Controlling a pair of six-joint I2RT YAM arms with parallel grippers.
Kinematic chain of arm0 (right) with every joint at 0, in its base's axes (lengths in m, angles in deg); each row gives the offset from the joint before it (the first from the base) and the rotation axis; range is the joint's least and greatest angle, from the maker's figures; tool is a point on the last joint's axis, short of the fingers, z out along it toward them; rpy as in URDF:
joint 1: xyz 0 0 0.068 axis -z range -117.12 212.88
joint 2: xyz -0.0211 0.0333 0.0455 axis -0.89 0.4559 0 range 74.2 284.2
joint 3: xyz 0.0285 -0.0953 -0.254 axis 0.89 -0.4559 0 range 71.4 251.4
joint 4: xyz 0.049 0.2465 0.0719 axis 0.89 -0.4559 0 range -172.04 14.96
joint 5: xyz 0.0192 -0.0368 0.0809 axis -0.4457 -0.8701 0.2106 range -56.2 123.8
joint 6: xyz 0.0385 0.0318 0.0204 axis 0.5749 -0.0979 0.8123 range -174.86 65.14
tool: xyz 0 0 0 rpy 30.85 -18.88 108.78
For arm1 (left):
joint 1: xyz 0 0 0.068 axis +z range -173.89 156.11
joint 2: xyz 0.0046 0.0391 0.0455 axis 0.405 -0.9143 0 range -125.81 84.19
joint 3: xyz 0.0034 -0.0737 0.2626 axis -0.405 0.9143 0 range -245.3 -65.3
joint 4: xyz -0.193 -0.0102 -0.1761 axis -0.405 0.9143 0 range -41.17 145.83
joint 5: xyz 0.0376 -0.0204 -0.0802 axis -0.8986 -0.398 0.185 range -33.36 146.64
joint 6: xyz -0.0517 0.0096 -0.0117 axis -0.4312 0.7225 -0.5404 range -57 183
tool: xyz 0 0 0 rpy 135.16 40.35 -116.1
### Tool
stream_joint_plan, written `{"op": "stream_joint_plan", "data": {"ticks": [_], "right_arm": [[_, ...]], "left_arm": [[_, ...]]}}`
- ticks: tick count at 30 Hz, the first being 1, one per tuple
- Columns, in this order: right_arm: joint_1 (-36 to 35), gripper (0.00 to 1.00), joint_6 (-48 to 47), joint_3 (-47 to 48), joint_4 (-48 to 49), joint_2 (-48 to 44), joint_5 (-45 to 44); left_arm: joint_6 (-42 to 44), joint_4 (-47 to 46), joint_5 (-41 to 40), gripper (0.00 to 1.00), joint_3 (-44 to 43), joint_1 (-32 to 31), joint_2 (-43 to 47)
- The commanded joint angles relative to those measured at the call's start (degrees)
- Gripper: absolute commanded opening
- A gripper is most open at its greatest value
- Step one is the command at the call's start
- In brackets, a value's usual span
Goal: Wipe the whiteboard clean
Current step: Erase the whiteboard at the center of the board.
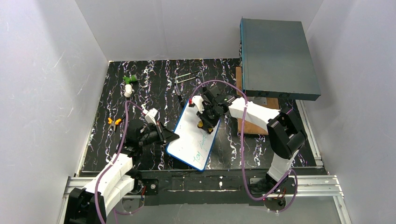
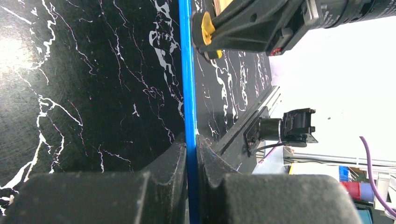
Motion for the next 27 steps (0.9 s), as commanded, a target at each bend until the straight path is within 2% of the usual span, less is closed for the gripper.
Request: {"op": "stream_joint_plan", "data": {"ticks": [1, 6, 14, 17, 19, 24, 27], "right_arm": [[2.92, 0.01, 8.71, 2.07, 8.18, -0.22, -9.32], [4.80, 0.01, 7.39, 0.35, 8.93, -0.18, -7.67], [2.75, 0.01, -0.59, 3.47, -1.04, 1.04, 8.41], [1.28, 0.01, -1.88, 3.63, -1.69, -0.18, 11.12], [1.23, 0.01, -0.17, 3.71, -0.08, -1.23, 9.31], [3.39, 0.01, 4.70, 1.62, 6.94, -2.20, -1.94], [4.82, 0.01, 5.07, 1.39, 7.74, -2.00, -3.64]], "left_arm": [[0.66, -3.72, 3.69, 0.00, -2.75, -0.37, 1.99], [0.56, -4.47, 3.56, 0.00, -2.72, -0.60, 1.46], [1.01, -6.27, 4.29, 0.00, -3.12, -0.80, -0.25], [1.22, -6.20, 4.39, 0.00, -3.36, -0.80, -0.35], [1.19, -6.22, 4.54, 0.00, -3.32, -0.89, -0.22], [1.04, -6.68, 4.39, 0.00, -2.86, -1.25, 0.54], [0.91, -6.77, 4.46, 0.00, -2.84, -1.40, 0.31]]}}
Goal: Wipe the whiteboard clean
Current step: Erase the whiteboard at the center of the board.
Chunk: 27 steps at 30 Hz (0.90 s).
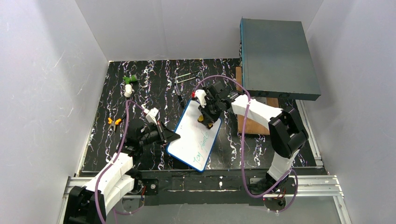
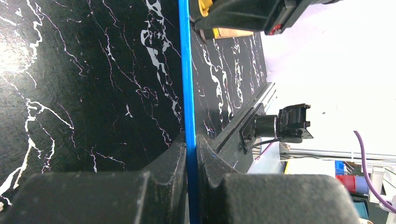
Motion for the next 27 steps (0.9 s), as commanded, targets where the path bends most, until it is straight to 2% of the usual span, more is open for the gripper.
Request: {"op": "stream_joint_plan", "data": {"ticks": [1, 7, 11, 13, 15, 17, 19, 23, 27], "right_arm": [[2.45, 0.01, 2.23, -0.06, 5.50, -2.09, -4.97], [2.63, 0.01, -1.63, 1.00, 2.19, -2.22, -2.39], [2.07, 0.01, -9.79, 1.65, -6.17, -2.31, 10.93], [0.22, 0.01, -12.96, 2.54, -9.25, -1.67, 13.92], [1.97, 0.01, -4.82, 1.56, -1.27, -2.88, -0.12], [4.17, 0.01, -2.02, -0.19, 2.94, -3.43, -9.28], [5.21, 0.01, -1.98, -0.90, 4.60, -2.96, -14.37], [5.19, 0.01, -3.20, -0.29, 3.04, -1.29, -14.17], [3.48, 0.01, -9.15, 0.65, -3.69, -0.79, -2.95]], "left_arm": [[1.62, -4.92, 3.81, 0.00, -2.72, -0.93, 1.13], [1.57, -4.03, 3.65, 0.00, -2.72, -0.98, 0.64], [2.02, -3.93, 3.82, 0.00, -3.26, -0.93, -0.42], [1.69, -4.83, 3.78, 0.00, -3.03, -0.95, -0.95], [2.01, -3.40, 3.20, 0.00, -3.16, -0.97, 0.59], [2.23, -3.06, 2.87, 0.00, -3.11, -1.00, 0.65], [2.87, -1.75, 2.68, 0.00, -3.75, -0.94, -0.45], [3.22, -0.78, 2.37, 0.00, -4.13, -1.01, -0.42], [3.28, -0.55, 2.24, 0.00, -4.19, -1.02, -0.90]]}}
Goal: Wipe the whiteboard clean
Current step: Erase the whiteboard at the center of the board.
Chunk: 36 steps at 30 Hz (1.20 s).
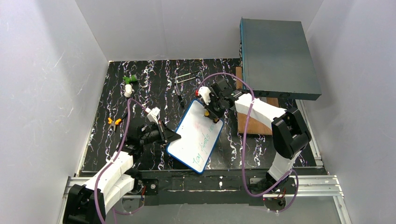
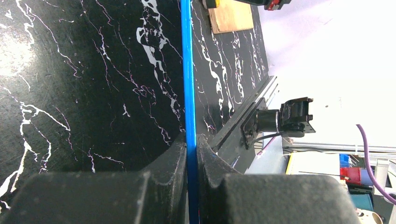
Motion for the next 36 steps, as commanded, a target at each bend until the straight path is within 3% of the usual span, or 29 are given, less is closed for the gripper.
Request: {"op": "stream_joint_plan", "data": {"ticks": [1, 7, 13, 17, 21, 31, 34, 36], "right_arm": [[-0.09, 0.01, -6.93, 0.97, -6.28, 0.44, 10.02], [-3.76, 0.01, -7.96, 0.49, -5.89, -0.17, 12.73], [-0.79, 0.01, 3.33, -0.31, 4.35, 0.15, -3.95], [2.36, 0.01, 6.29, -0.83, 7.21, 0.39, -8.70], [3.00, 0.01, 5.55, -0.64, 5.90, 0.83, -7.67], [-2.53, 0.01, -2.29, 0.81, -3.49, 0.75, 14.31], [-3.84, 0.01, 0.48, 1.51, -1.30, 1.19, 11.12], [-3.63, 0.01, 3.28, 1.61, 2.00, 1.63, 3.12]], "left_arm": [[1.68, -1.49, 1.67, 0.00, -2.97, -0.26, 0.03], [1.77, -1.45, 1.79, 0.00, -3.18, -0.27, -0.33], [1.77, -1.22, 1.60, 0.00, -2.84, -0.25, 0.49], [1.74, -1.32, 1.83, 0.00, -2.93, -0.21, 0.09], [1.25, -2.00, 2.18, 0.00, -2.65, -0.24, 0.04], [1.59, -0.97, 1.80, 0.00, -2.88, -0.29, 0.41], [2.48, 1.92, -0.07, 0.00, -2.93, -0.29, 2.34], [3.01, 5.05, -2.33, 0.00, -2.73, -0.27, 4.50]]}}
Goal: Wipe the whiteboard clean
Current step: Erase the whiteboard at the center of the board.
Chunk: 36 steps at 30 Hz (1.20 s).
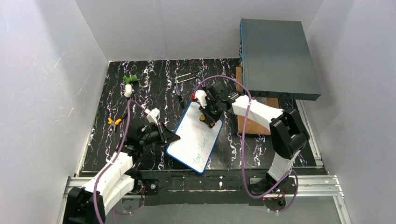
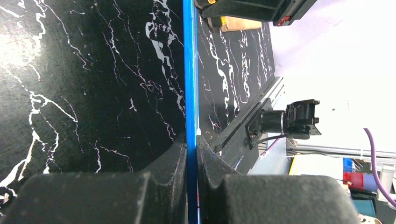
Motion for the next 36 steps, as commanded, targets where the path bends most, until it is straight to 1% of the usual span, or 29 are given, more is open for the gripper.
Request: {"op": "stream_joint_plan", "data": {"ticks": [1, 5, 12, 13, 15, 17, 19, 23, 25, 28, 31, 33, 36], "right_arm": [[-0.89, 0.01, 4.22, 2.11, 4.39, 1.40, -7.70], [1.06, 0.01, 6.16, 4.94, 6.20, 4.21, -15.21], [1.86, 0.01, 5.47, 14.82, 2.18, 10.03, -14.52], [1.83, 0.01, 5.46, 15.66, 0.92, 10.53, -13.02], [1.63, 0.01, 5.24, 16.18, -1.30, 10.51, -5.86], [0.49, 0.01, 4.12, 14.70, -2.67, 9.66, 1.09], [-1.75, 0.01, 2.71, 12.54, -3.28, 8.44, 6.20], [-4.39, 0.01, 2.49, 11.68, -4.92, 7.68, 13.26], [-4.59, 0.01, 4.90, 12.06, -3.78, 7.91, 11.24], [-3.52, 0.01, 9.02, 12.51, -0.49, 8.53, 1.46], [-0.74, 0.01, 12.76, 12.77, 2.15, 9.58, -5.13], [1.15, 0.01, 14.46, 12.54, 3.22, 10.16, -7.57], [2.67, 0.01, 15.27, 11.89, 4.04, 10.60, -8.98]], "left_arm": [[2.11, 3.31, -2.34, 0.00, -2.20, -0.29, 5.39], [1.86, 6.68, -4.89, 0.00, -1.30, -0.30, 8.51], [1.56, 8.16, -5.78, 0.00, -0.83, -0.25, 8.18], [1.78, 8.36, -5.76, 0.00, -0.91, -0.29, 8.13], [1.82, 8.67, -5.86, 0.00, -1.02, -0.29, 8.28], [1.90, 8.80, -5.92, 0.00, -1.02, -0.25, 8.53], [1.91, 8.92, -5.93, 0.00, -1.02, -0.23, 8.54], [1.93, 9.03, -6.00, 0.00, -0.84, -0.27, 9.28], [1.92, 9.30, -6.17, 0.00, -0.84, -0.24, 9.78], [2.02, 9.70, -6.12, 0.00, -0.92, -0.25, 10.21], [2.09, 9.99, -6.09, 0.00, -0.94, -0.22, 10.48], [2.09, 9.91, -6.08, 0.00, -0.93, -0.24, 10.46], [2.12, 9.39, -5.79, 0.00, -0.91, -0.30, 9.98]]}}
